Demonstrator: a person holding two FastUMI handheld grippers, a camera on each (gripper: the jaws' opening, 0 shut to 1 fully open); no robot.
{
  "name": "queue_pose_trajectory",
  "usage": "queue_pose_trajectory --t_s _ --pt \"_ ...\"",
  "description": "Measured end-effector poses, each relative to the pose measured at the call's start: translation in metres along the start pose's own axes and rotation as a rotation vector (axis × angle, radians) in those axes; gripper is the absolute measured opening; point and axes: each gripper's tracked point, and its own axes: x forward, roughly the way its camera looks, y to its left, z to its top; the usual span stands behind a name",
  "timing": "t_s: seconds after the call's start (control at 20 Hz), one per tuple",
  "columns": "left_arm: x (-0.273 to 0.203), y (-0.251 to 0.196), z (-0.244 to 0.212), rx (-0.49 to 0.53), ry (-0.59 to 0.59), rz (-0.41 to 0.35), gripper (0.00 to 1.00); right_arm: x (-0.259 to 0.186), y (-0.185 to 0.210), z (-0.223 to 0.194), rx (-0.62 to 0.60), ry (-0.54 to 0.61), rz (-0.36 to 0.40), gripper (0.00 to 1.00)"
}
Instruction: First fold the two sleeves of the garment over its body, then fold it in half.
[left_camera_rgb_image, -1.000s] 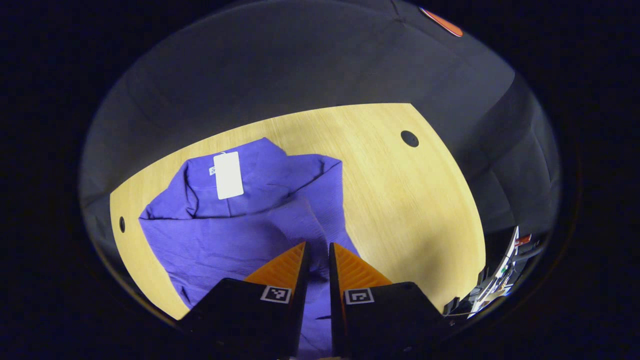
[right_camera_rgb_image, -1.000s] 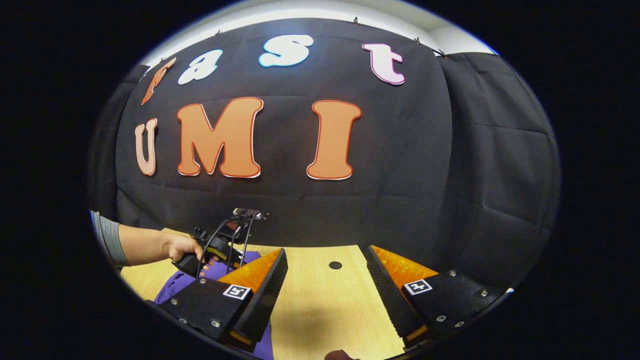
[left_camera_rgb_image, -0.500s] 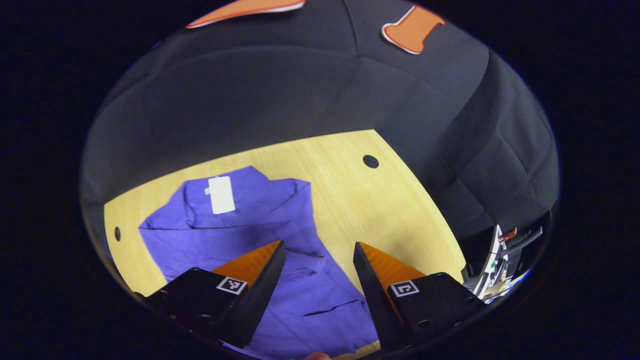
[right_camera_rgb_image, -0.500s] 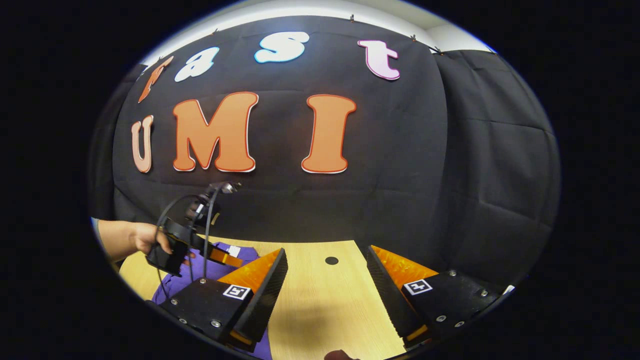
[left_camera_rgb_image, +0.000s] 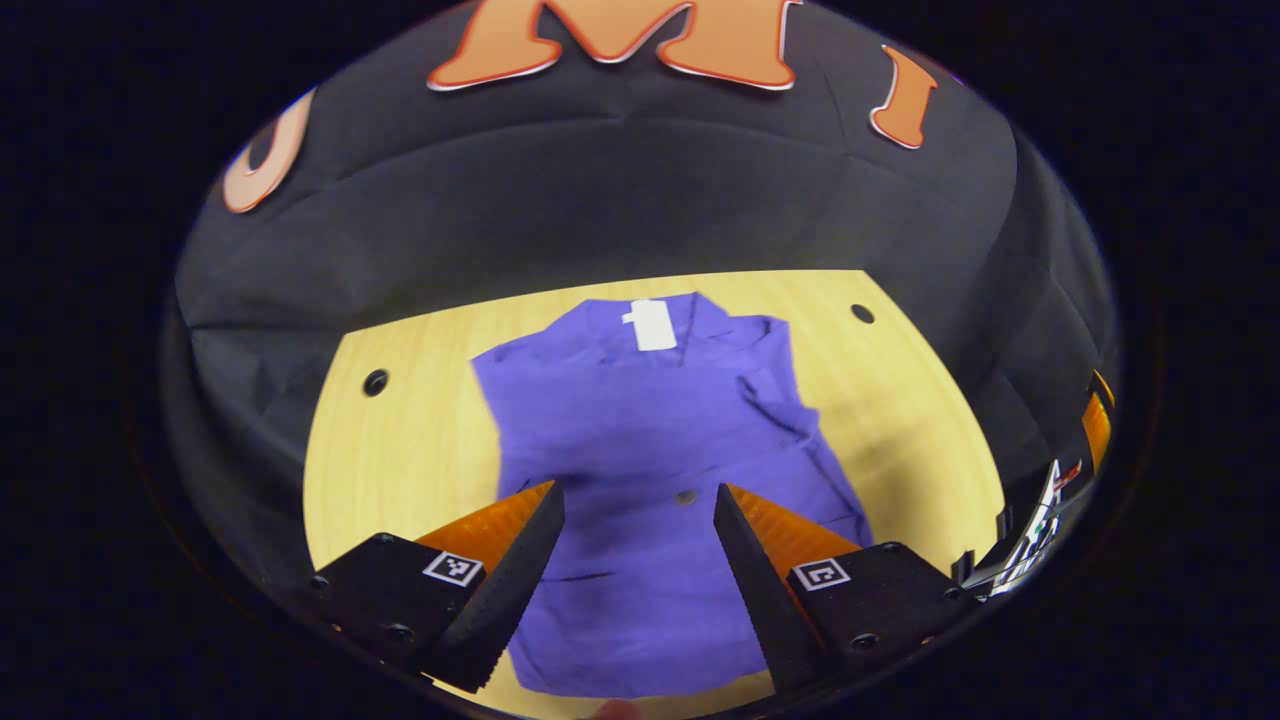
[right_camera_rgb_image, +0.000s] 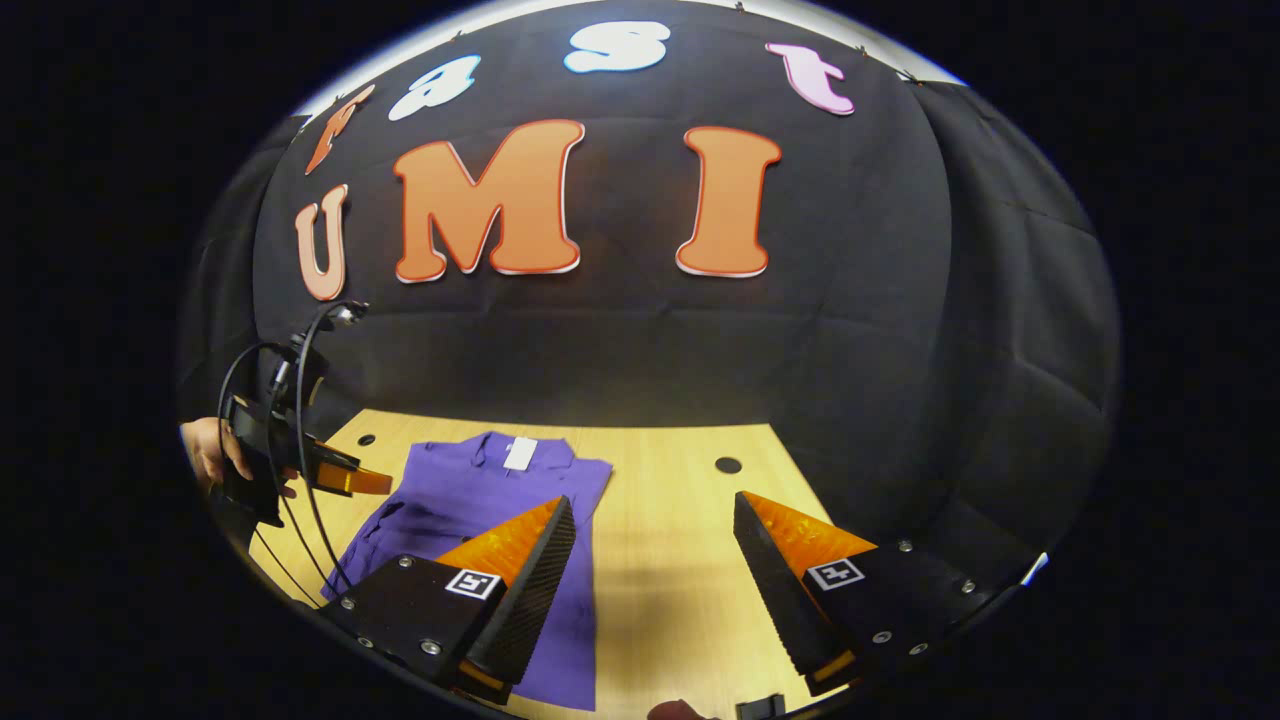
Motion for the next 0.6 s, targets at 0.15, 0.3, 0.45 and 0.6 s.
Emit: queue_pose_trajectory --t_s 0.15,0.3,0.45,0.6 --pt "-0.018 0.036 -0.038 -0.057 0.024 0.049 0.97 0.009 0.018 -0.030 -0.046 0.080 0.011 0.95" --pt "-0.025 0.069 -0.079 -0.096 0.057 0.087 0.97 0.010 0.035 -0.073 -0.060 0.199 0.036 0.95" --pt "-0.022 0.086 -0.123 -0.125 0.109 0.099 0.97 0.008 0.049 -0.125 -0.048 0.340 0.072 0.96" --pt "-0.013 0.094 -0.168 -0.131 0.169 0.098 0.97 0.009 0.057 -0.179 -0.040 0.472 0.092 0.96"
